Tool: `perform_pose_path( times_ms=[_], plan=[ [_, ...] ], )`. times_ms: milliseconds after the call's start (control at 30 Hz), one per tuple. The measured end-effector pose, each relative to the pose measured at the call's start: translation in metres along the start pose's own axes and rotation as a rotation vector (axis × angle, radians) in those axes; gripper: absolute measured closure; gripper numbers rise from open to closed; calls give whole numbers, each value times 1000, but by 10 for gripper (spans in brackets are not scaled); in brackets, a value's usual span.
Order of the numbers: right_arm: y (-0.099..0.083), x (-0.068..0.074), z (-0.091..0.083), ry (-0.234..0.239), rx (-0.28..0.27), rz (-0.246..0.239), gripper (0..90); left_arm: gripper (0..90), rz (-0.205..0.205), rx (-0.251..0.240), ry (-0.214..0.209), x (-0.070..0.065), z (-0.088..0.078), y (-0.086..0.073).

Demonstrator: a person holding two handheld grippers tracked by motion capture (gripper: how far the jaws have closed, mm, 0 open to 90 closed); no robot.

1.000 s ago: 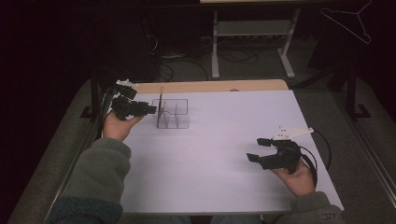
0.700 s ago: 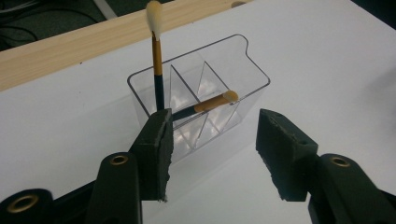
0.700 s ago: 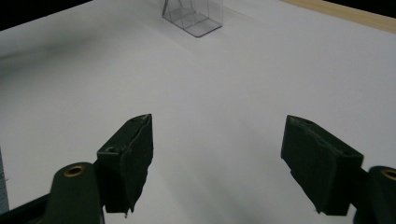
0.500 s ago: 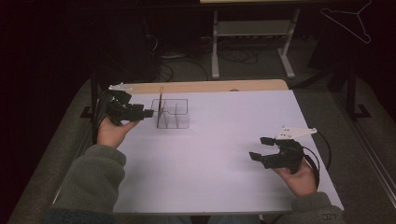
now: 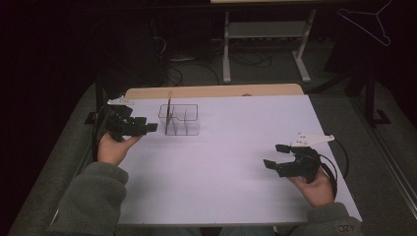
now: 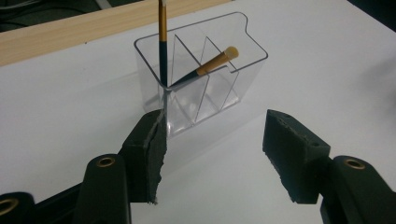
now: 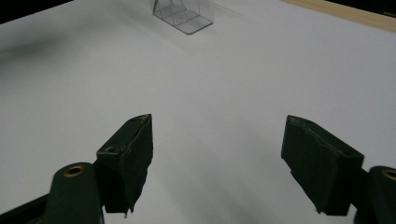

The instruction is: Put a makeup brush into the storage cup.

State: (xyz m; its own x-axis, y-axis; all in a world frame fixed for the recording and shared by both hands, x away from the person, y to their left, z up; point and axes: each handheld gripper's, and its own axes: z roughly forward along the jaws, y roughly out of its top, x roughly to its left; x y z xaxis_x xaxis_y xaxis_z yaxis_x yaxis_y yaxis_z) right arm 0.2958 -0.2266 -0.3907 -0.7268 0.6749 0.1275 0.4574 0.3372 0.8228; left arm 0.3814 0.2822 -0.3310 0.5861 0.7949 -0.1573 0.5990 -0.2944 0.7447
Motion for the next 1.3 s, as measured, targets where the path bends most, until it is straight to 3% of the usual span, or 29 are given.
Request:
perform_pose_path(
  times_ms=[700,1300],
  plan=[
    [-2,-3,-2,-9,-3,9,240,362,35,-13,-10,-14,-5,-16],
    [-3,-4,-1,-13,0,10,240,346,22,-42,-40,-25,-7,-34]
  ],
)
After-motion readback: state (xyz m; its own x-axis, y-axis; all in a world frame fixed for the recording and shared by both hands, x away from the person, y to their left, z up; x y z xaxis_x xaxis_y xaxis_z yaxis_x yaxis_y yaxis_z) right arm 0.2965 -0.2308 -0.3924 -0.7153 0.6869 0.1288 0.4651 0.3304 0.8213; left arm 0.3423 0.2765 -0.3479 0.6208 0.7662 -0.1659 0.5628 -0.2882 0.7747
